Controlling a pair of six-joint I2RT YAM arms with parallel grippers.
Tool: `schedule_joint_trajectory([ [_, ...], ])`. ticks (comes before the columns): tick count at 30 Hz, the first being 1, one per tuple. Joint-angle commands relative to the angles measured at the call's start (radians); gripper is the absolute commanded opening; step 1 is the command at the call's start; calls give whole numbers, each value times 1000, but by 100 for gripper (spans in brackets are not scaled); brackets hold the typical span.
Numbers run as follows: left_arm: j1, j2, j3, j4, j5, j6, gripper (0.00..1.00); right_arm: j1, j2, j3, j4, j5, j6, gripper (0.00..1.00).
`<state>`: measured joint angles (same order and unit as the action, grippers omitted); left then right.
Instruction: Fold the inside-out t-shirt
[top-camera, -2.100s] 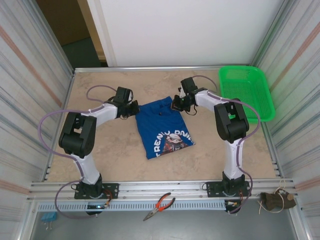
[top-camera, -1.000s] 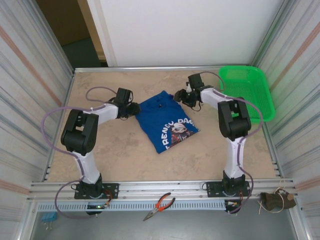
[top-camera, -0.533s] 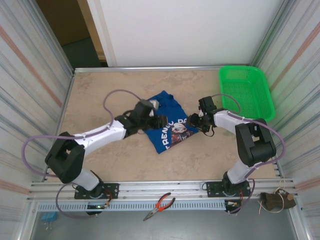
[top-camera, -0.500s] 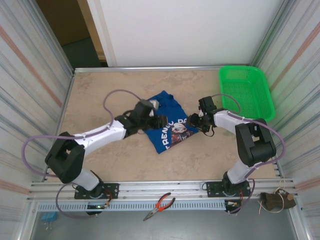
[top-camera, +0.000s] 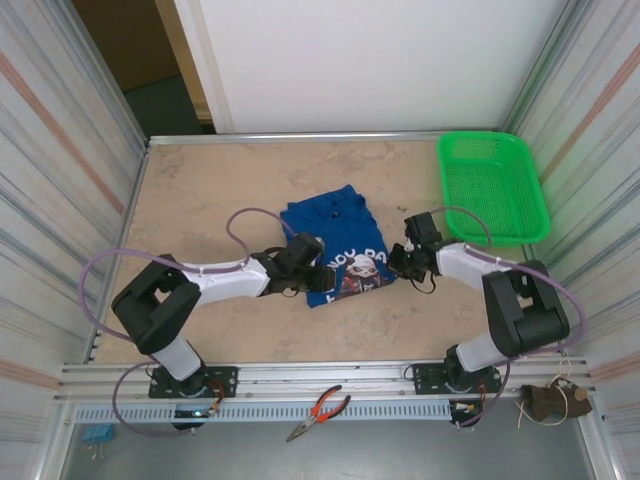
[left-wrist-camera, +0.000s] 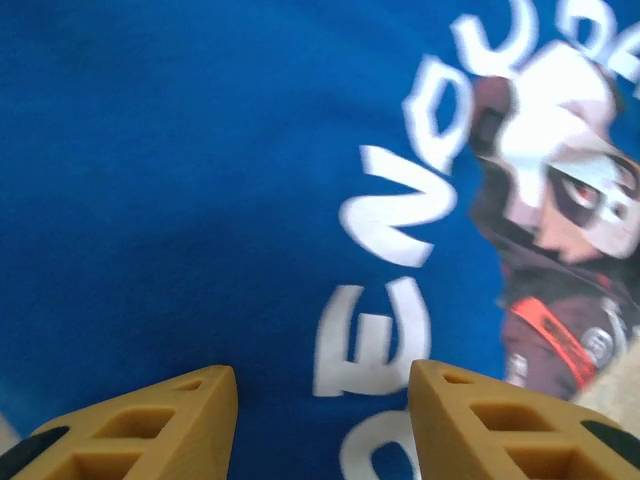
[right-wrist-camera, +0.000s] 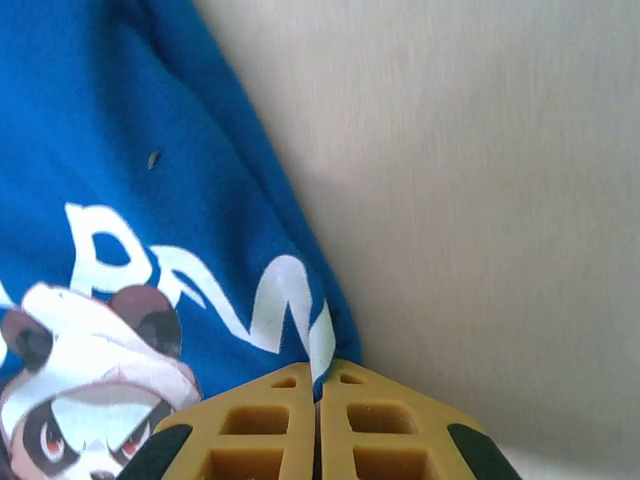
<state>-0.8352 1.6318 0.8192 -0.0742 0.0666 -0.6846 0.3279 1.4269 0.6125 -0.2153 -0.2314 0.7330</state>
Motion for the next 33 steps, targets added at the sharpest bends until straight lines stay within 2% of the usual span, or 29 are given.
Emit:
schedule_joint_trajectory([
  [1,42,-41,-50,-55,-15,47,48,54,-78,-106,-29,-8,113,12],
  [3,60,-61,-70,-68,-8,59,48,100,-120,-139,-36,19,154,24],
  [5,74,-87,-81,-98,-6,77,48,115,-155,-137,-60,30,169,29],
  [7,88,-137,-83,-126,4,92,48,110,-197,-92,-120,68,148,34],
  [10,127,-228,-55,-157,27,110,50,66,-222,34,-208,129,52,47],
  [12,171,-265,-17,-169,36,125,55,15,-186,130,-234,144,-20,54],
  [16,304,-227,79,-148,106,161,56,-76,-3,347,-238,71,-139,61],
  [21,432,-27,246,-125,203,218,60,-105,294,621,-278,-20,-203,63],
  [24,478,83,346,-136,255,243,60,-105,410,701,-283,-37,-199,63],
  [28,498,184,435,-142,306,253,61,-104,488,745,-265,-67,-177,61],
  [33,497,249,459,-116,335,242,60,-104,522,749,-244,-99,-160,50],
])
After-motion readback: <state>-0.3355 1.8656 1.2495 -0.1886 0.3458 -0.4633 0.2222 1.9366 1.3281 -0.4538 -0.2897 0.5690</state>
